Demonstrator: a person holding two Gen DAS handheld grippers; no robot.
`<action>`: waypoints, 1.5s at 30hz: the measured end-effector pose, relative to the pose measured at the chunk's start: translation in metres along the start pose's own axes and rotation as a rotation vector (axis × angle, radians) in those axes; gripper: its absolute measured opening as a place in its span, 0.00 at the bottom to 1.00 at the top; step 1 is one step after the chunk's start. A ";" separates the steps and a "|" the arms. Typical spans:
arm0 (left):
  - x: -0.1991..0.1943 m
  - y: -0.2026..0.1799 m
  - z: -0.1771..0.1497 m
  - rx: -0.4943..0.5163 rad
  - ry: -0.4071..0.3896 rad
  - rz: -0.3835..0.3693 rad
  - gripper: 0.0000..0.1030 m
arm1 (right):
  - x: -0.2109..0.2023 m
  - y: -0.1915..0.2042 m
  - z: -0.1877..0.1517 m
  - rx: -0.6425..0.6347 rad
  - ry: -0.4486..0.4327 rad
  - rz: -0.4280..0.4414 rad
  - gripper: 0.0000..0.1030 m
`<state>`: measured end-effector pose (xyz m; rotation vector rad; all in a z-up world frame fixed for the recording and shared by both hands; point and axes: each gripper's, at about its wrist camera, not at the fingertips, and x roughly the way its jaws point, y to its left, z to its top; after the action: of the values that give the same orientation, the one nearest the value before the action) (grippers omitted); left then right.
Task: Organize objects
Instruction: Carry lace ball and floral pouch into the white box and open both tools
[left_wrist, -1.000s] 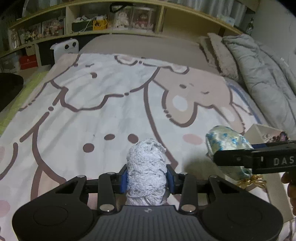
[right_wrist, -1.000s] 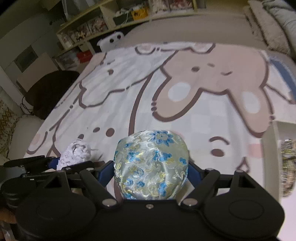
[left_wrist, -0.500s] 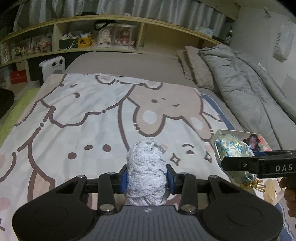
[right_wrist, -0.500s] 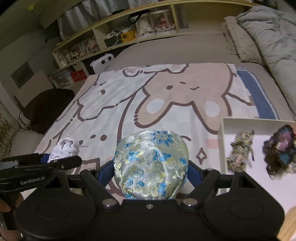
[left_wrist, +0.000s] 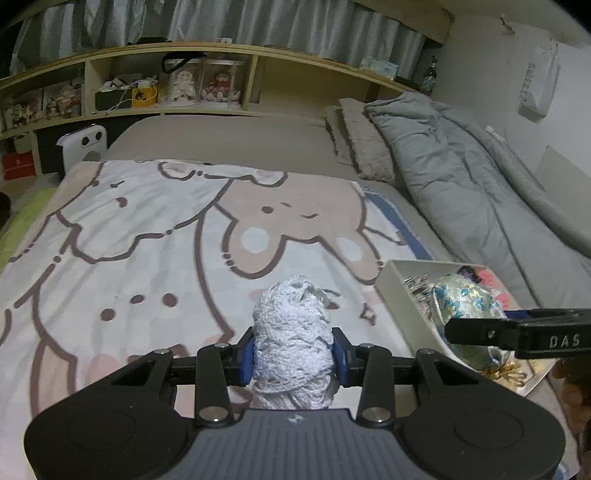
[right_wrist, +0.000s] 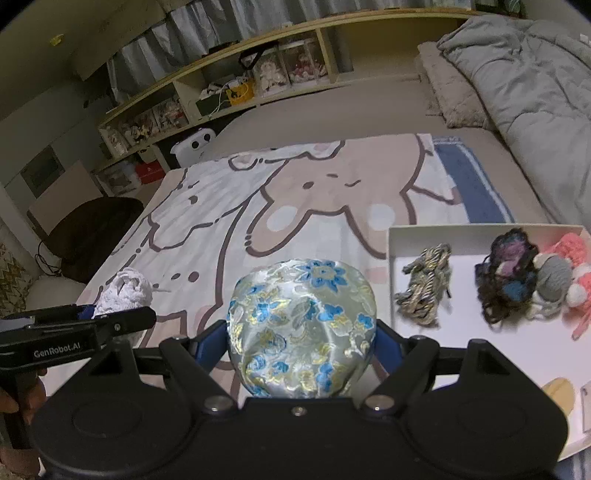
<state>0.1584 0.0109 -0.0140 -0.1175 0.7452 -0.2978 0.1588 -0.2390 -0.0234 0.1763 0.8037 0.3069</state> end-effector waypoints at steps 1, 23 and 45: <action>0.001 -0.003 0.002 -0.006 -0.002 -0.009 0.40 | -0.002 -0.003 0.001 -0.001 -0.007 -0.002 0.80; 0.062 -0.139 -0.003 0.071 0.085 -0.244 0.40 | -0.009 -0.103 0.004 0.084 -0.020 -0.176 0.80; 0.147 -0.201 -0.044 0.555 0.423 -0.540 0.46 | 0.016 -0.140 -0.004 0.100 0.081 -0.144 0.80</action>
<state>0.1854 -0.2256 -0.0999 0.2861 1.0163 -1.0552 0.1948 -0.3653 -0.0752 0.2002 0.9077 0.1390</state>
